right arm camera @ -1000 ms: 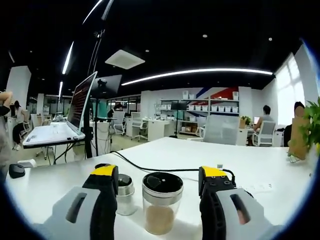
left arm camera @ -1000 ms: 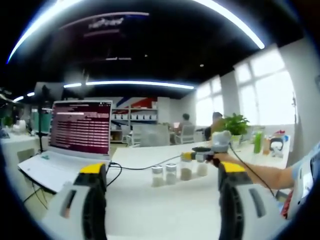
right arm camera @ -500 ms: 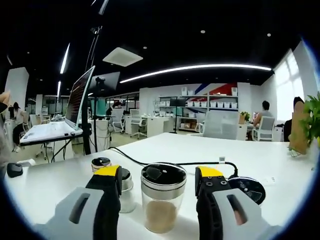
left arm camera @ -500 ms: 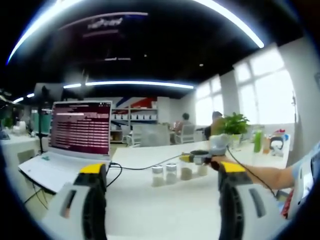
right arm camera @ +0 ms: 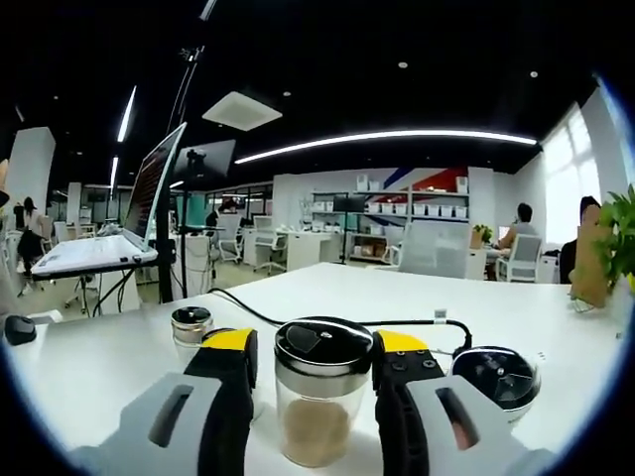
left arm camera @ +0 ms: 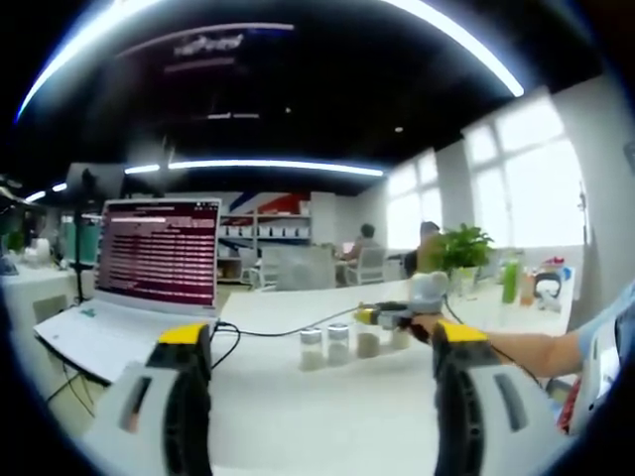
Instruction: Rotate the seasoning bottle until the label or dispensing opening points toward the visible target arrow and the bottle remains upright within the marked orientation range
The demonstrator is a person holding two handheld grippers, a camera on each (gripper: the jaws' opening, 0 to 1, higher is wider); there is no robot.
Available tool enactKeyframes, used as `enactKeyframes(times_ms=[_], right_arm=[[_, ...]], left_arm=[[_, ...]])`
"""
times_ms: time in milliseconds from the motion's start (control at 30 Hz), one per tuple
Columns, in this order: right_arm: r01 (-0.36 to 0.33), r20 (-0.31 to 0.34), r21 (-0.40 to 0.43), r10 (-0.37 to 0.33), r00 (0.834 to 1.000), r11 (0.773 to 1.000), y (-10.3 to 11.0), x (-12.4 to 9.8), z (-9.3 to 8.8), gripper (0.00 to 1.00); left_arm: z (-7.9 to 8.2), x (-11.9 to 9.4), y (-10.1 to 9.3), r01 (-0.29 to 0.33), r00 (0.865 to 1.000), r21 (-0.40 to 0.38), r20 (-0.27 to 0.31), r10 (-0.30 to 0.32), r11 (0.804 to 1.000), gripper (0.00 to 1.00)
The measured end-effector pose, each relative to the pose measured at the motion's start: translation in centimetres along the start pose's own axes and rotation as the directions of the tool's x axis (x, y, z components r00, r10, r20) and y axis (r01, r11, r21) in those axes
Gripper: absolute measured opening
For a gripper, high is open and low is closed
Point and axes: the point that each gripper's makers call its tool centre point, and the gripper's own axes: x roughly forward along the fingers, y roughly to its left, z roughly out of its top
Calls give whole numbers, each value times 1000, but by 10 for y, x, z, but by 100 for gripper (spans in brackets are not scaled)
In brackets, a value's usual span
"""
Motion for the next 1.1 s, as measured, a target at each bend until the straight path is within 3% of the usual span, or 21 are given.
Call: enactKeyframes(times_ms=[300,467,1100], right_arm=[[29,4,30,-29,1000,999,-4,2,-1,40],[21,-12,-47,-21,1000,999,-2,7,-3,42],[31,16,-2,-31,999,1000,-5,8,-3,40]], left_arm=[[0,-1,-3,6,1000,2,1,-6,1000,98],[-1,-1,-3,8,1000,0,0,-8,1000,98],[-2,0,-2,8,1000,-4,-5,-8,1000,98]])
